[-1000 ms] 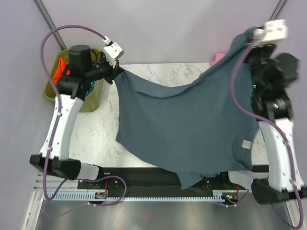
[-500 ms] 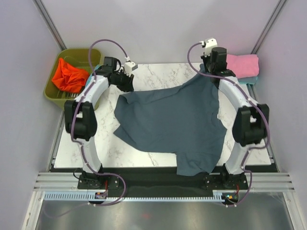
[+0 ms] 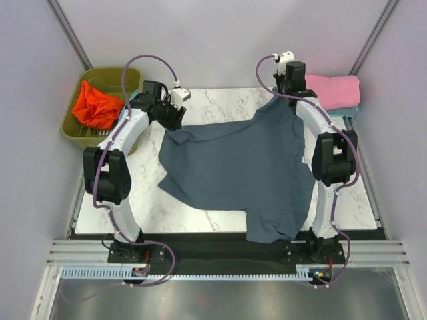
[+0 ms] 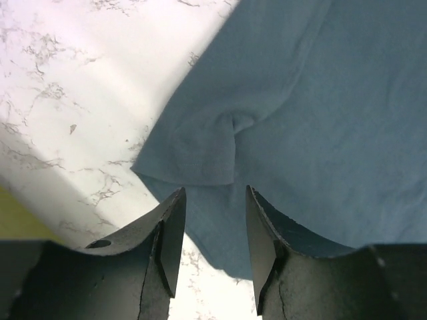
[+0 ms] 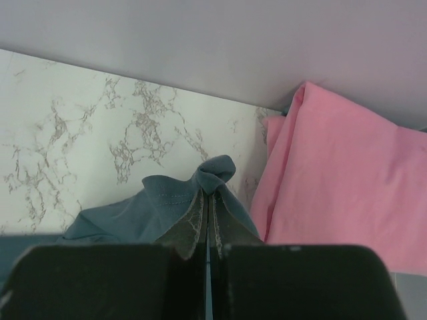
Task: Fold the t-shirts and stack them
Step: Flatten the tshirt out
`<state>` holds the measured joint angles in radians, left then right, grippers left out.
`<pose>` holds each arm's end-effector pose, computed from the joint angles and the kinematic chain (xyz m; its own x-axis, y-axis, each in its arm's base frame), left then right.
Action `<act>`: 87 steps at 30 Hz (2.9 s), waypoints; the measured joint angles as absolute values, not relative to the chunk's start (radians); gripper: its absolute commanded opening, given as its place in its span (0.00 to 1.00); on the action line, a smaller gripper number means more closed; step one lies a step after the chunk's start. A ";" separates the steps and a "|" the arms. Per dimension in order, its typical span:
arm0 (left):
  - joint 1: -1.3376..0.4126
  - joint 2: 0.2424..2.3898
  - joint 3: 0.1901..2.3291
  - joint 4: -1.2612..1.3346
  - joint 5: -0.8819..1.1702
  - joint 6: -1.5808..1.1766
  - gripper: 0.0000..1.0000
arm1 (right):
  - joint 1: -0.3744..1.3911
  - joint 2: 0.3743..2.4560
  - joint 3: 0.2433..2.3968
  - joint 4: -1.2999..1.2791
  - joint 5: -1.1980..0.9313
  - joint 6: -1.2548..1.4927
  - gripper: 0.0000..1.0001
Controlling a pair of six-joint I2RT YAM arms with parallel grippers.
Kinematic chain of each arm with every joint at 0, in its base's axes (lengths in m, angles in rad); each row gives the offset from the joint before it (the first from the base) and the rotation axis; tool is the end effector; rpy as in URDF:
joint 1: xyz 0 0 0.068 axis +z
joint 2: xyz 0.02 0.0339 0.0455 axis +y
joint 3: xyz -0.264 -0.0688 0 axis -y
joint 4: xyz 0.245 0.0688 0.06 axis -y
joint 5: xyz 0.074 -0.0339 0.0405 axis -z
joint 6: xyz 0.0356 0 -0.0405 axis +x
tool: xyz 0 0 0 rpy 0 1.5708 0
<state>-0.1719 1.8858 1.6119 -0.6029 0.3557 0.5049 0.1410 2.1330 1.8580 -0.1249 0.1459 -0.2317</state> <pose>0.4142 -0.0845 0.2735 -0.4791 0.5434 -0.6893 0.6988 0.7114 0.0751 0.5090 0.0670 0.2856 -0.3737 -0.2825 -0.8835 -0.0948 0.9591 -0.2666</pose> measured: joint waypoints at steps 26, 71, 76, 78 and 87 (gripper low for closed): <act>-0.287 2.099 1.777 -0.892 0.350 0.776 0.42 | 0.141 2.021 1.715 -0.120 0.136 -0.183 0.00; -0.244 2.316 1.933 -0.831 0.161 0.776 0.43 | 0.147 2.007 1.688 -0.120 0.136 -0.183 0.00; -0.243 2.318 1.933 -0.829 0.159 0.775 0.33 | 0.147 2.006 1.682 -0.120 0.136 -0.183 0.00; -0.242 2.318 1.933 -0.829 0.159 0.775 0.30 | 0.147 2.006 1.682 -0.120 0.136 -0.183 0.00; -0.233 2.318 1.933 -0.829 0.161 0.774 0.03 | 0.147 2.006 1.682 -0.120 0.136 -0.179 0.00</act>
<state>-0.2333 2.3184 1.9331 -0.8288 0.1612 0.7738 0.1474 2.0060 1.6825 -0.1200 0.1364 -0.1791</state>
